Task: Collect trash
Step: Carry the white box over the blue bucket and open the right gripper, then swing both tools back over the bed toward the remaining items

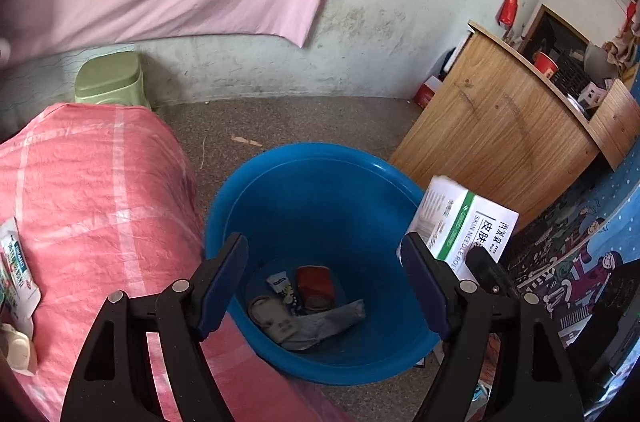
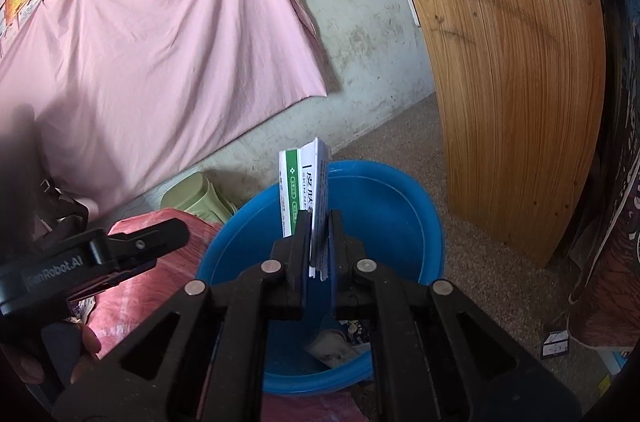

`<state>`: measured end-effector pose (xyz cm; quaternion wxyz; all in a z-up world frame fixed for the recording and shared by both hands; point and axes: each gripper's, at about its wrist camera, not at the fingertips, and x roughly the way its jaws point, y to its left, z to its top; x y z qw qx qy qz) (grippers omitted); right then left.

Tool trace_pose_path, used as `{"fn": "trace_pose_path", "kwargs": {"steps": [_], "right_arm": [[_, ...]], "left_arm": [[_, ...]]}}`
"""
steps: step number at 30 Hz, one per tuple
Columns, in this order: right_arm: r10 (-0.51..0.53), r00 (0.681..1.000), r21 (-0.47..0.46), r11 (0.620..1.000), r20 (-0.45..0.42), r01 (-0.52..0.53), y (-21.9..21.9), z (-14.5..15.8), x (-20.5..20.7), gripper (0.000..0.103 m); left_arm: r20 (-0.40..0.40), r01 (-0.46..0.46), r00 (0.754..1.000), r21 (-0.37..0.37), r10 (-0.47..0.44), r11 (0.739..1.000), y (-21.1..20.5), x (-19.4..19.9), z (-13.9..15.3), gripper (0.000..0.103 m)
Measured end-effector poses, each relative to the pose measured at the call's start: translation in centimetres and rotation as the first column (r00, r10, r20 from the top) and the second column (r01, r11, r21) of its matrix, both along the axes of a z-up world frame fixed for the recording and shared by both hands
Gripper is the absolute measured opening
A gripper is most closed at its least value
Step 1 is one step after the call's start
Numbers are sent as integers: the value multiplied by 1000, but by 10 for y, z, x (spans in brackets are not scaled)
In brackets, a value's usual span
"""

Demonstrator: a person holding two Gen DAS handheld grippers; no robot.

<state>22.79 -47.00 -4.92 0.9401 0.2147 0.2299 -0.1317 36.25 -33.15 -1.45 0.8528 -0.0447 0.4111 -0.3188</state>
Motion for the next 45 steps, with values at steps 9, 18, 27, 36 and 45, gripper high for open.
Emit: {"fn": "trace_pose_path", "kwargs": {"steps": [9,18,27,36,45], "right_arm": [[-4,999,7,1000,32,4,2,7,-5,32],[38,985,-55,998,167,-29,26,40,-21,71],[123,943,-188,980,310,-66,73,74,-38,103],[223,890,-315,944,399,-95,128,98,-49,103],[334,848,-422,895,411,-148,178,107,-55,103]], "left_arm": [[53,-68,996,-11,69,998,29,-8,12,77],[253,-176,949,-73,189,982,84,-41,40,95],[461,-299,825,-137,328,944,150,-87,59,101],[546,-418,716,-165,436,893,211,-121,64,101],[600,-528,610,-180,518,830,266,-154,57,101]]}}
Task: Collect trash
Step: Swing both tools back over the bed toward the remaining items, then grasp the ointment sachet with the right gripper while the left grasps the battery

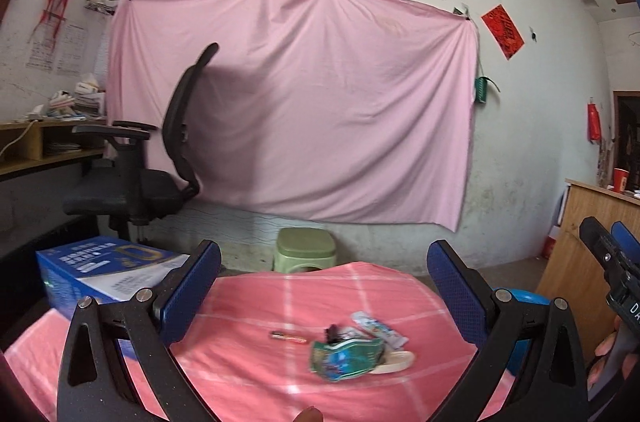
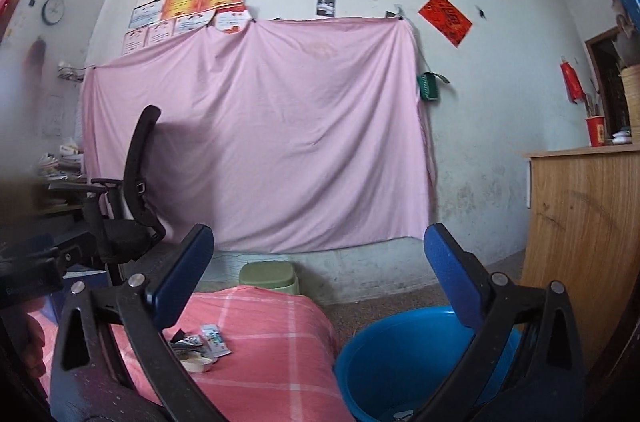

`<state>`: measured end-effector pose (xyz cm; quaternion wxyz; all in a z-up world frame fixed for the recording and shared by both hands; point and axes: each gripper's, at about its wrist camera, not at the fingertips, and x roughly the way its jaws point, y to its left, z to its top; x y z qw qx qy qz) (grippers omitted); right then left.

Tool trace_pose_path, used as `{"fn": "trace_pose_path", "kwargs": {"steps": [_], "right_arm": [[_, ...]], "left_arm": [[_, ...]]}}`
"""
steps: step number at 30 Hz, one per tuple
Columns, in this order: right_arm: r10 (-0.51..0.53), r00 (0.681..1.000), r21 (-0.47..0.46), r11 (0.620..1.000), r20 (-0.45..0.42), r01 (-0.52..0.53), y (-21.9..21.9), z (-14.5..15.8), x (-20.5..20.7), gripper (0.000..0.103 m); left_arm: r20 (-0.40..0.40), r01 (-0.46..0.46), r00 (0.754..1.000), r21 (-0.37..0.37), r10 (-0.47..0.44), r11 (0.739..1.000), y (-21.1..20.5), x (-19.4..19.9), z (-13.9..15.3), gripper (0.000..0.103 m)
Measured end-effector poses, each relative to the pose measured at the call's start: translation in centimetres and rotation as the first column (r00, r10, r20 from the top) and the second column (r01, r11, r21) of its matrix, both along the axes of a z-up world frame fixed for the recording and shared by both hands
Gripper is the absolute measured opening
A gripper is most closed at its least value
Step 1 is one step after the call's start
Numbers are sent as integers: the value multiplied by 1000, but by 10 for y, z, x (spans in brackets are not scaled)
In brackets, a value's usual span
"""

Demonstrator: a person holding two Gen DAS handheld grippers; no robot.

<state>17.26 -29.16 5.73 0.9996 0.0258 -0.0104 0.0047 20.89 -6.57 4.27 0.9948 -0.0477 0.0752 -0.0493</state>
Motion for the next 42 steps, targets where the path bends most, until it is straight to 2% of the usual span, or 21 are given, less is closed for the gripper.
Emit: {"fn": "trace_pose_path", "kwargs": {"steps": [5,10,16,20,23,30,34,35,37,39,42], "right_arm": [[46,999,2,999,-23,-46,12,-3,6,103],[69,995,27,997,-78,-68,13,-11,15,103],[83,979,64,995,-185,-72,10,-25,36,103],[88,965,90,994,-248,-67,4,-34,49,103],[93,950,93,993,-297,-69,4,-40,58,103],[130,897,45,991,-423,-123,23,-48,97,103],[147,856,-5,985,-495,-172,40,-54,122,103],[152,844,-14,983,-514,-186,44,-57,129,101],[169,812,-19,976,-558,-216,52,-64,142,93],[196,779,-10,968,-596,-250,58,-70,154,85],[219,733,-6,957,-644,-291,69,-77,169,72]], "left_arm": [[-51,-34,998,-18,34,999,24,-3,-19,101],[-142,-2,990,6,3,1000,23,10,-35,101],[-325,30,945,10,-25,1000,11,39,-56,101],[-381,36,924,6,-32,999,10,54,-62,101],[-393,33,919,20,-23,999,7,62,-64,101],[-441,19,898,23,-7,1000,7,97,-70,100],[-504,0,864,-9,-5,1000,14,118,-81,96],[-516,-5,856,-11,-1,1000,15,121,-83,94],[-541,-1,841,-23,-11,1000,16,126,-88,82],[-565,3,825,-29,-19,1000,17,129,-92,76],[-606,13,795,-53,-42,999,21,137,-101,71]]}}
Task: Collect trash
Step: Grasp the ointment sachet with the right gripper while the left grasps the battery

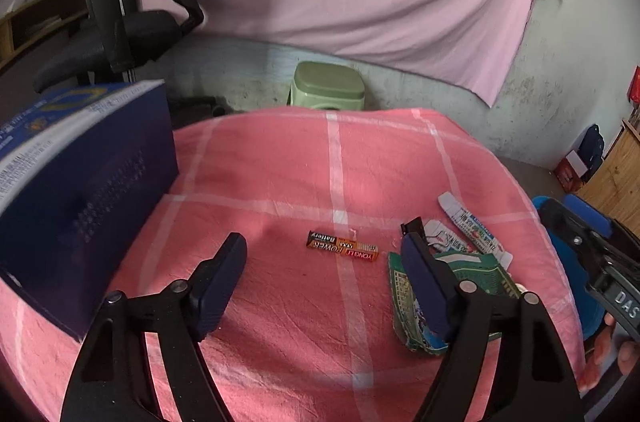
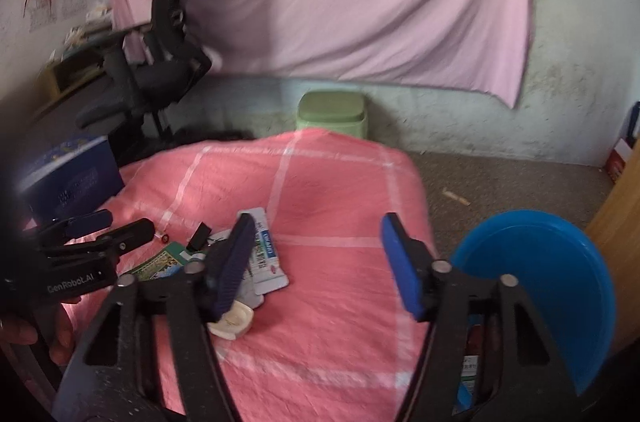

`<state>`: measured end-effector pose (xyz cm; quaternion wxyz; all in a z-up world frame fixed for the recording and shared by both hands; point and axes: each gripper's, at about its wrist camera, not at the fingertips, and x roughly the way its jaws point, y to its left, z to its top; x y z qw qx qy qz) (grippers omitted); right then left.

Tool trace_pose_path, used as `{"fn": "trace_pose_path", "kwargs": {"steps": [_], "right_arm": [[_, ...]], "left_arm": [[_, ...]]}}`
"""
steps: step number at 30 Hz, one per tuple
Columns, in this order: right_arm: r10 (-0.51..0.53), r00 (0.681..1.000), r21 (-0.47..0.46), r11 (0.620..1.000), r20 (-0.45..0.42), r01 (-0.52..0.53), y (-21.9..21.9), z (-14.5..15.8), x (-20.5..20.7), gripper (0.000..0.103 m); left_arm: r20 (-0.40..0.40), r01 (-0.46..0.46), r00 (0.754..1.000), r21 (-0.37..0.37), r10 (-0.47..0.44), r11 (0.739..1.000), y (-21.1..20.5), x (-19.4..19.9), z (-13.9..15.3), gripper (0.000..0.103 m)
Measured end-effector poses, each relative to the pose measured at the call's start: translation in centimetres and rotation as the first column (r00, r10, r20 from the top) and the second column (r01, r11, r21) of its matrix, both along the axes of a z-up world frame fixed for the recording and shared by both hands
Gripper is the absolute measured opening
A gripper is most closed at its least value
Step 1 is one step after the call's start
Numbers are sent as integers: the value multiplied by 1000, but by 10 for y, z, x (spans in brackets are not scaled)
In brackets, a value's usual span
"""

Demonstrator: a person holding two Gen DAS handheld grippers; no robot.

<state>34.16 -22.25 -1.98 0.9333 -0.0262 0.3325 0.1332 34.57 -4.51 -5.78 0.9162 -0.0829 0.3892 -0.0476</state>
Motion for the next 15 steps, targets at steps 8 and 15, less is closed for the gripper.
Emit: {"fn": "trace_pose_path", "kwargs": {"steps": [8,15], "right_arm": [[94,986,-28,995,-141,-99,26,-23,22,52],[118,972,-26,992,-204,-126,32,-33,26,52]], "left_arm": [[-33,60,998,4,-60,998,-5,8,-5,67],[-64,79,995,75,-74,994,-17,16,-12,58]]}}
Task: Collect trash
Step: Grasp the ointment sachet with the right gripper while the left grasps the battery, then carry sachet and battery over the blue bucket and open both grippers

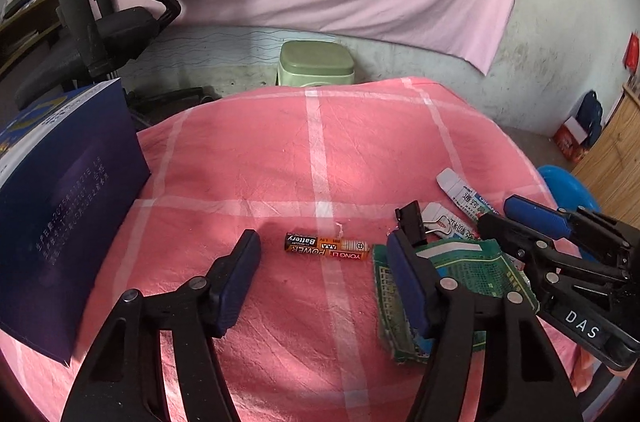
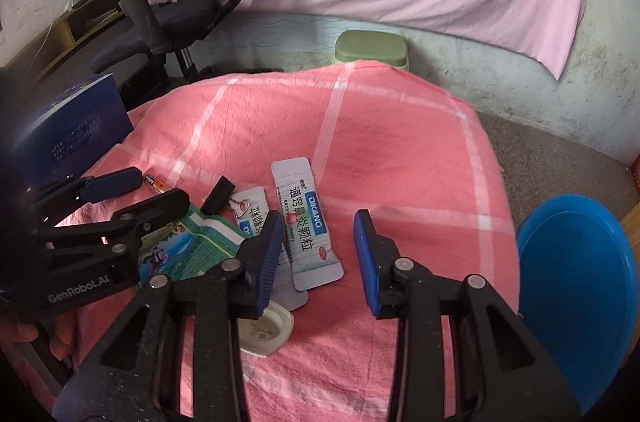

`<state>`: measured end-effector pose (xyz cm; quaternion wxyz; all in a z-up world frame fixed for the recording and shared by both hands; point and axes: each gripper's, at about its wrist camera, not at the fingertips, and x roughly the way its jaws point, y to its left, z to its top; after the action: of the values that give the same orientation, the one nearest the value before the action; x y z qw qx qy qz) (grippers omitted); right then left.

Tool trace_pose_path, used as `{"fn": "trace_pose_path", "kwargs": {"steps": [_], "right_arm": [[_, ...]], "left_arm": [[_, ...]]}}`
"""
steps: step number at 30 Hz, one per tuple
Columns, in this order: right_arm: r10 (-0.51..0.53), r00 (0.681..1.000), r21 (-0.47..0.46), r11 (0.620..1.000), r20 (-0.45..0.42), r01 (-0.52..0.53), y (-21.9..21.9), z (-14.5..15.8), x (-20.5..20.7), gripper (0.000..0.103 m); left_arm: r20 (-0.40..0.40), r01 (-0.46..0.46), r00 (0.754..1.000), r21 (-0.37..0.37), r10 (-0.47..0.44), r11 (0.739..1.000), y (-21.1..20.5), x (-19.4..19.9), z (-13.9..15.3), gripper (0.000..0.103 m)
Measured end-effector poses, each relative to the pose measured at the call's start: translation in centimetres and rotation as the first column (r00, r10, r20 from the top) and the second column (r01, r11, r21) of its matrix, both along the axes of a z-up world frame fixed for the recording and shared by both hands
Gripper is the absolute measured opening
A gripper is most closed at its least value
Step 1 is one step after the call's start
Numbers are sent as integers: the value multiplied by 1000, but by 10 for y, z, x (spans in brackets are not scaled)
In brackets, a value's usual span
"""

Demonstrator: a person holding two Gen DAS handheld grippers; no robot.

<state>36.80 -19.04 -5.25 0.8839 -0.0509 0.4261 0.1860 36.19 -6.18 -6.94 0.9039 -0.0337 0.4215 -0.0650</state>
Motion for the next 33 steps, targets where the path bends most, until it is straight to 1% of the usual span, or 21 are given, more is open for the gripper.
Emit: {"fn": "trace_pose_path", "kwargs": {"steps": [2,4,6,7,10,13,17,20,22,25,27,28,31,33], "right_arm": [[4,1000,-2,1000,-10,-5,0,-1,1,52],[8,1000,-8,1000,-19,-8,2,-3,2,52],[9,1000,-14,1000,-25,-9,2,-3,2,52],[9,1000,-12,1000,-26,-9,2,-3,1,50],[3,999,-5,1000,-35,-3,1,-4,2,38],[-4,1000,-10,1000,-27,3,1,-3,-1,36],[-27,1000,-5,1000,0,27,-2,1,-6,35],[-66,997,44,997,41,64,-12,10,-12,35],[-100,992,95,991,80,92,-22,17,-18,35],[-161,975,192,973,153,130,-41,30,-33,35],[-203,954,257,955,219,145,-53,40,-47,35],[-213,947,273,951,240,145,-55,42,-53,35],[-242,914,313,940,326,137,-61,54,-69,35],[-255,884,321,939,392,128,-61,62,-81,35]], "left_arm": [[-1,0,1000,9,0,1000,-1,1,-2,55],[-2,-4,1000,6,4,1000,0,2,-3,44],[-1,-19,1000,-1,19,1000,2,1,-3,37],[0,-18,1000,-16,18,1000,3,1,-3,37],[5,-19,1000,-27,19,999,5,0,-2,37],[18,-17,1000,-33,18,999,6,-2,1,37],[49,-35,998,-63,38,997,14,-8,6,37],[87,-43,995,-90,51,995,19,-13,13,37],[137,-45,989,-112,60,993,20,-19,20,37],[243,-29,968,-142,63,989,17,-33,36,37],[323,-11,944,-157,62,988,12,-44,47,37],[351,-2,935,-161,59,987,10,-48,51,37],[456,26,889,-156,49,987,0,-66,66,37],[512,52,858,-162,39,985,-5,-75,76,37]]}}
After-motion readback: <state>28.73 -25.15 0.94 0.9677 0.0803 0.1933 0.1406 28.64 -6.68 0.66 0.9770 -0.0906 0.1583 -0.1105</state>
